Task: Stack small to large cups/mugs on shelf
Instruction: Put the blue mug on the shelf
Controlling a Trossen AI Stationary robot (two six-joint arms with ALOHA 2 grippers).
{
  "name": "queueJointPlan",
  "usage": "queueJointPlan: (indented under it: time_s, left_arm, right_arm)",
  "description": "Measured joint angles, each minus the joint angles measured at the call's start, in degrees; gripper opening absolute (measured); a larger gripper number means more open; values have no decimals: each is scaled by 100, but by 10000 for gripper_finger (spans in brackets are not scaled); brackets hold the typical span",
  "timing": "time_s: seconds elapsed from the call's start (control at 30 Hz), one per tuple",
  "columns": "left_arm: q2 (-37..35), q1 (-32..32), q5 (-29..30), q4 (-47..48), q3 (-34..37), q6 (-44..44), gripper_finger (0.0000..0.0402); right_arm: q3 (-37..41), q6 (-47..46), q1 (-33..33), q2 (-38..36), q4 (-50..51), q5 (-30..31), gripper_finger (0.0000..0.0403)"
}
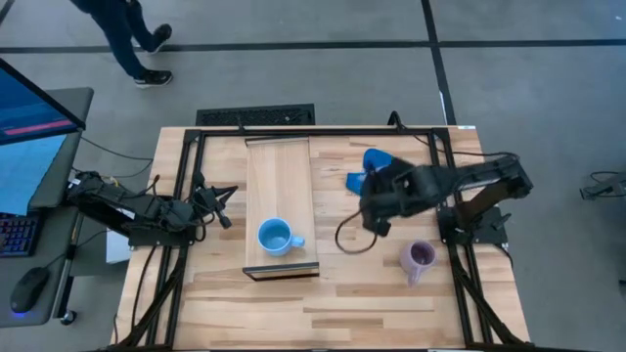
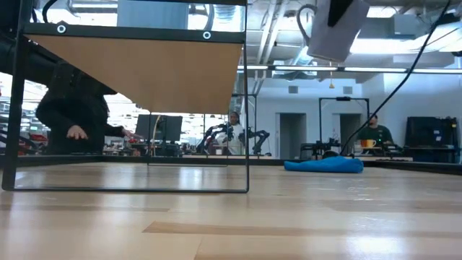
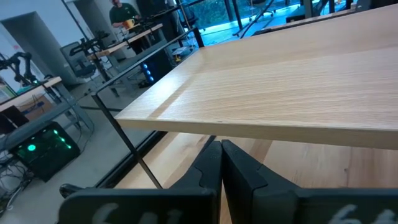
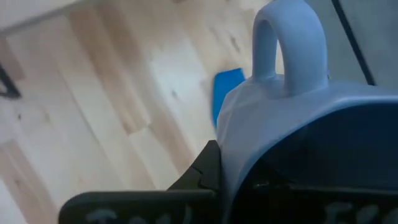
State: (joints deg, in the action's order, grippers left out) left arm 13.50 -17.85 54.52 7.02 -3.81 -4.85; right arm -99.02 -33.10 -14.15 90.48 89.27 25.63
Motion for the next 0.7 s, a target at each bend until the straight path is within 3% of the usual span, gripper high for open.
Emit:
queueJointPlan:
  time_s: [0.1,0.2,0.3,0.47,0.7]
  left_arm:
    - [0,0,0,-1,0,3,0]
    - [0,0,0,-1,0,3,0]
    - [0,0,0,-1,0,6,0]
    - [0,0,2,-1,0,10,0]
    - [0,0,-34,-19,-2,152,0]
  right_arm:
    - [0,-237,374,-252,1,-4,26]
    - [-2,-1068,811,-421,52,-34,26]
    - [-2,-1573,1150,-416,59,-339,26]
    - [-2,-1840,1424,0,63,-1058,26]
    - [2,-2357,1624,625,-5,-1605,26]
